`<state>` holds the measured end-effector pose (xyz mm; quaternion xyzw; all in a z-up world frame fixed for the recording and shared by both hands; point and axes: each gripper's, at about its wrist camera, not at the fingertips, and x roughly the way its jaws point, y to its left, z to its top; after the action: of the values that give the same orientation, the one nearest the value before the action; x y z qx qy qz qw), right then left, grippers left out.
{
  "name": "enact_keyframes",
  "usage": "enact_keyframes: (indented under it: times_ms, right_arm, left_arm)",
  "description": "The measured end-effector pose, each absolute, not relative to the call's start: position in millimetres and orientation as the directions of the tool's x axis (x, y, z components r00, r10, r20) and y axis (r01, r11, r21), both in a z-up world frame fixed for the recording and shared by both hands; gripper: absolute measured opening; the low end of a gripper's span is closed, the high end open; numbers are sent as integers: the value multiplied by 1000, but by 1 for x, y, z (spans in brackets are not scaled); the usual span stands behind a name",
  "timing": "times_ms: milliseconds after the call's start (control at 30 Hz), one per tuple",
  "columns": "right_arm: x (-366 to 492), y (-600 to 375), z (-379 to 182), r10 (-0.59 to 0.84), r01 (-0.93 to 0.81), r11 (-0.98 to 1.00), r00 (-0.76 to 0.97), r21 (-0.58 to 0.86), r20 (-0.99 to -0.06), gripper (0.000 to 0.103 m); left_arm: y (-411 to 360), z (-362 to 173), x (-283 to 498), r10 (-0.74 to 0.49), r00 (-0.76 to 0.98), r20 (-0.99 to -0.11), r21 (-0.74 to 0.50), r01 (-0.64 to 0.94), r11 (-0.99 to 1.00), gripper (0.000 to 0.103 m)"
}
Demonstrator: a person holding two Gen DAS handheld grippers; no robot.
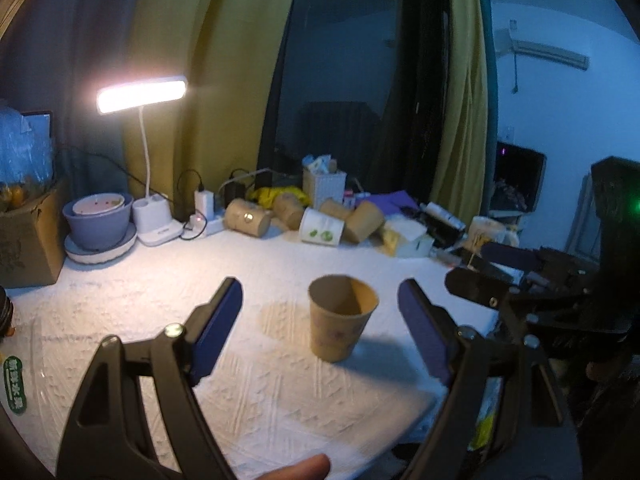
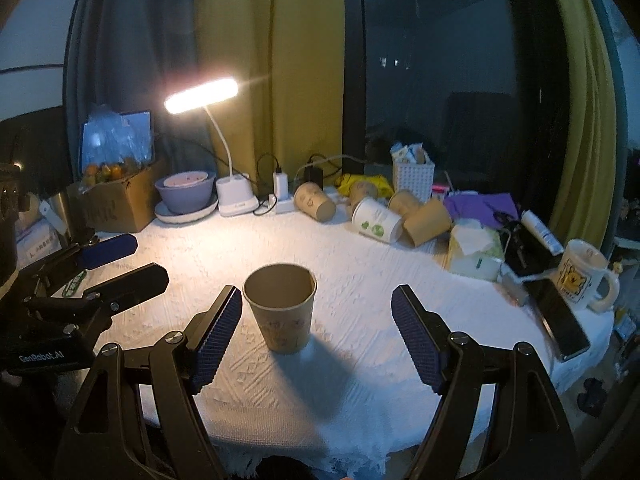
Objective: Flip cup upright
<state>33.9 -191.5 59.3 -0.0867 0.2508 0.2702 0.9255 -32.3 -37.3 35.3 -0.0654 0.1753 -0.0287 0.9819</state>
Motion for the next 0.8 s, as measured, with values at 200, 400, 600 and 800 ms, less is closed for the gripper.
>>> enact_keyframes:
  times_ms: [200, 400, 600, 800]
  right_arm:
    - [29, -191, 73, 459, -547, 836, 742, -45, -489, 80]
    - [27, -188, 86, 469, -553, 831, 747, -50, -472, 80]
    - [21, -185, 97, 457, -531, 845, 776, -59, -434, 80]
    - [22, -182, 99, 458, -531, 845, 779, -61, -429, 80]
  left_arm:
    - [-40, 49, -36, -63, 951, -304, -129, 25, 991, 82]
    - [-42, 62, -44, -34, 967, -252, -94, 10, 996, 82]
    - [-37, 68, -45, 22, 972, -235, -71, -39, 997, 82]
    - [-28, 63, -45, 34, 966, -256, -89, -59, 994, 82]
